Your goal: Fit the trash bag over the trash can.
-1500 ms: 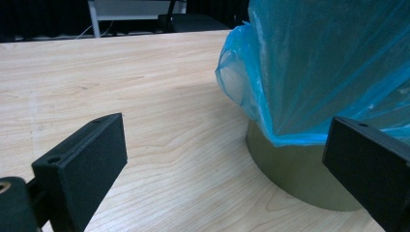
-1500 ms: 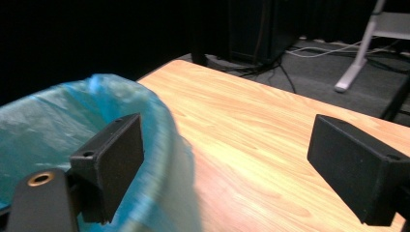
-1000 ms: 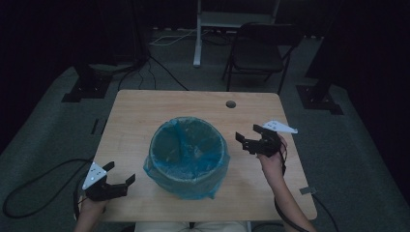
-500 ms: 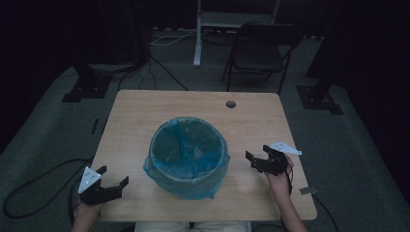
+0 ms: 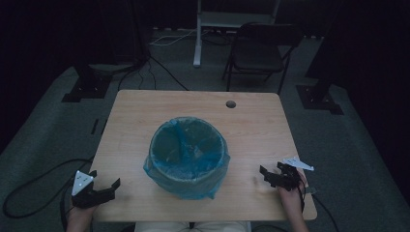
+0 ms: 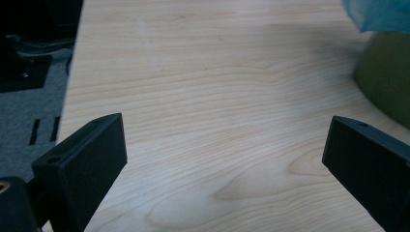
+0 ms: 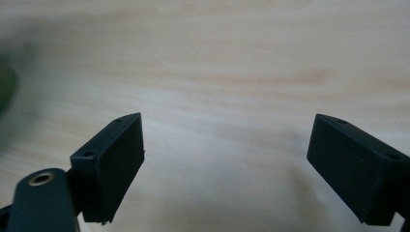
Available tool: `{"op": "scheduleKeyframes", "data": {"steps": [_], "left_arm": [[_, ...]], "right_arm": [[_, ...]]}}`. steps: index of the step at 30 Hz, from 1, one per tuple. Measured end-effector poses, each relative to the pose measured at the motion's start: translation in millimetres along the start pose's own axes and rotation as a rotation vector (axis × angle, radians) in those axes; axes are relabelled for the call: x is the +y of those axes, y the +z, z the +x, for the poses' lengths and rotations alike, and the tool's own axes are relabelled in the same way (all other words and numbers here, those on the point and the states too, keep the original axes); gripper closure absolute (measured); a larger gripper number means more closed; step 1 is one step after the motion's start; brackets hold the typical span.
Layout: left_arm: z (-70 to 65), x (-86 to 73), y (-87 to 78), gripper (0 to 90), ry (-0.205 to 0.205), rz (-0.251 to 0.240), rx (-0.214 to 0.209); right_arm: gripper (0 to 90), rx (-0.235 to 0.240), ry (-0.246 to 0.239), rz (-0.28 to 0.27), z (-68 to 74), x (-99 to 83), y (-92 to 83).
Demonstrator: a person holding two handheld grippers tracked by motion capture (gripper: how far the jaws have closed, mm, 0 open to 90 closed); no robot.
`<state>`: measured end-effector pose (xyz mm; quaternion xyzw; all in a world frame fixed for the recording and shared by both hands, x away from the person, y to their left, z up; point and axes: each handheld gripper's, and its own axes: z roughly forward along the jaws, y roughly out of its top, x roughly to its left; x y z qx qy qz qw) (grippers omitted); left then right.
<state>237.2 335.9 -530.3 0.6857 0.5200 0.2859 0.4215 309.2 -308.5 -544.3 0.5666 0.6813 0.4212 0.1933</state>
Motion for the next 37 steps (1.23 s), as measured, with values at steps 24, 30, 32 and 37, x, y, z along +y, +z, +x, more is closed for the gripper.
{"op": "scheduleKeyframes", "data": {"steps": [24,30,32,37], "left_arm": [[17.3,-15.4,-23.6,2.6,-0.051,-0.002,0.167],[21.1,-18.9,-26.8,2.6,-0.092,-0.041,0.227],[20.7,-19.3,-26.5,2.5,-0.092,-0.046,0.242],[18.7,-18.9,-26.4,2.6,-0.083,-0.048,0.244]], "right_arm": [[13.8,-0.225,0.112,-0.050,-48.0,-45.0,-69.8],[13.8,-0.247,0.162,-0.104,-54.1,-54.3,-70.7],[13.9,-0.241,0.157,-0.098,-53.7,-54.0,-70.2],[13.8,-0.261,0.143,-0.104,-53.4,-55.1,-70.3]]}}
